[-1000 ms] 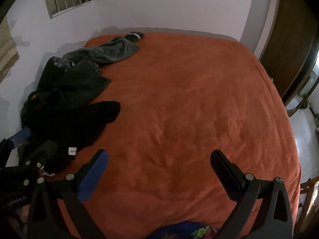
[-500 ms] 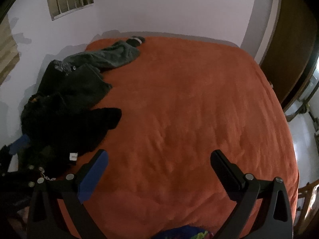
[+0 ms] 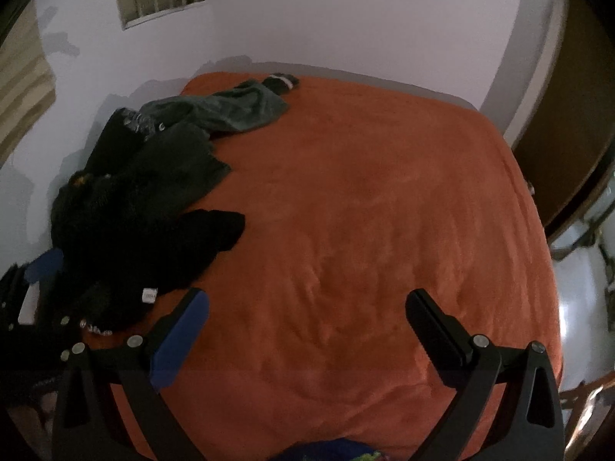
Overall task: Fold clothes
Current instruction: 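Move both grippers toward the pile of dark clothes on the bed, then grasp the black sweatshirt with both grippers from the clothes pile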
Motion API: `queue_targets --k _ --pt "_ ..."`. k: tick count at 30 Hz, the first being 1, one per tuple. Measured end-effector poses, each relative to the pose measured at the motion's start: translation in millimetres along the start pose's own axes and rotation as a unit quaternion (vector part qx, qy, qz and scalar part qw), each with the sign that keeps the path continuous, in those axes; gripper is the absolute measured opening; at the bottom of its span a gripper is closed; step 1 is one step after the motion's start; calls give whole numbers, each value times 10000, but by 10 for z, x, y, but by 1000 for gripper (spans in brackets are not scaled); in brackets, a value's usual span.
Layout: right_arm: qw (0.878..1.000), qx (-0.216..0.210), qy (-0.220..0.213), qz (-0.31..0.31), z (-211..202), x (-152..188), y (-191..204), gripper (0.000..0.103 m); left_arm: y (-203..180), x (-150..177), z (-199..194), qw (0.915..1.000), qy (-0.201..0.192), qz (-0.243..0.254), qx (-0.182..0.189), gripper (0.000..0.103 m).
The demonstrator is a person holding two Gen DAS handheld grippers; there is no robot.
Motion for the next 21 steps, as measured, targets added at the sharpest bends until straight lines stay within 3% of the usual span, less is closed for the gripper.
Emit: queue_targets --k 11,21 --pt "9982 -31 -403 -440 -107 -255 262 103 253 -102 -27 9985 -258 -407 -277 102" --pt "9975 -298 -240 -596 23 -149 501 103 739 -66 -34 9946 -191 -832 -591 102"
Point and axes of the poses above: each gripper's, at about its wrist camera, not at the fingertips, and z roughly the way its jaws point, y to its left, x to its underside, the point moved 10 cm from there along z, roughly the way its jaws point, and after that the axes turned 11 degrees about -y, right-handed, at the moved point
